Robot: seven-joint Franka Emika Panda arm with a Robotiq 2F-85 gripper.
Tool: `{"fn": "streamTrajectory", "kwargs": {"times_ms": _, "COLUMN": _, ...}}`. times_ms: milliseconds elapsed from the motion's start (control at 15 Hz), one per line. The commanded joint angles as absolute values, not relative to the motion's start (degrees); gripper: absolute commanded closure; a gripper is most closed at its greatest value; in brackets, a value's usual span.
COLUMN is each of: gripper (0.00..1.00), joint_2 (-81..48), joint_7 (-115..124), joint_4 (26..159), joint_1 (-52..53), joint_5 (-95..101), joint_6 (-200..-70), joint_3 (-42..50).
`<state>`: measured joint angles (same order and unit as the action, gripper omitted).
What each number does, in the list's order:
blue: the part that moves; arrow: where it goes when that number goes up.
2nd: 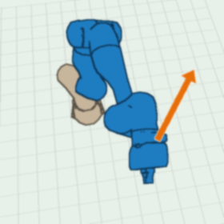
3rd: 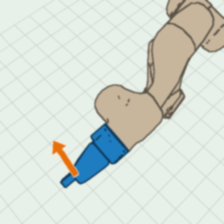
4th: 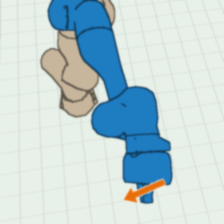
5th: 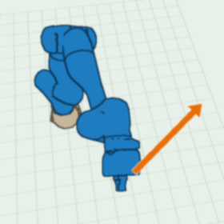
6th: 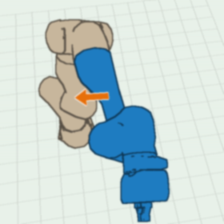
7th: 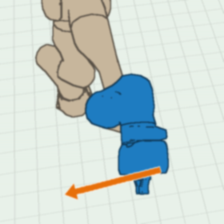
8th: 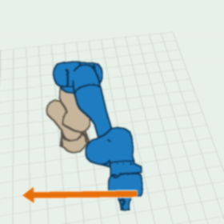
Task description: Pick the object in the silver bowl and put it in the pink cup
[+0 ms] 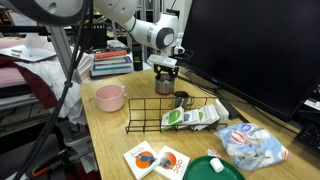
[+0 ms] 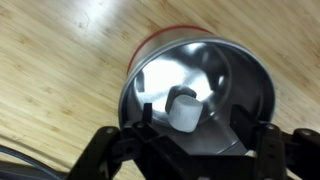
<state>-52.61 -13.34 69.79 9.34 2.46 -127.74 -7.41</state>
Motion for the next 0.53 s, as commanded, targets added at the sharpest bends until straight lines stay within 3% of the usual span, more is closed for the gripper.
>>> {"fn": "streamTrajectory", "kwargs": {"times_ms": 0, "gripper": 0.42, "joint_2": -54.9, "joint_7": -14.6, "joint_4": 66.0, "joint_1": 9.4, "joint_5": 3.1, "joint_6": -125.2, "joint_3": -7.6}}
{"fn": "streamTrajectory", "kwargs": {"times_ms": 400, "gripper": 0.31, "joint_2": -56.9, "joint_7": -15.5, "joint_4": 63.1, "joint_1": 9.5, "joint_5": 3.1, "joint_6": -124.1, "joint_3": -7.7}}
{"fn": "streamTrajectory", "kwargs": {"times_ms": 467, "gripper": 0.33, "joint_2": -57.3, "joint_7": -15.8, "joint_4": 62.5, "joint_1": 9.5, "joint_5": 3.1, "joint_6": -123.7, "joint_3": -7.7}}
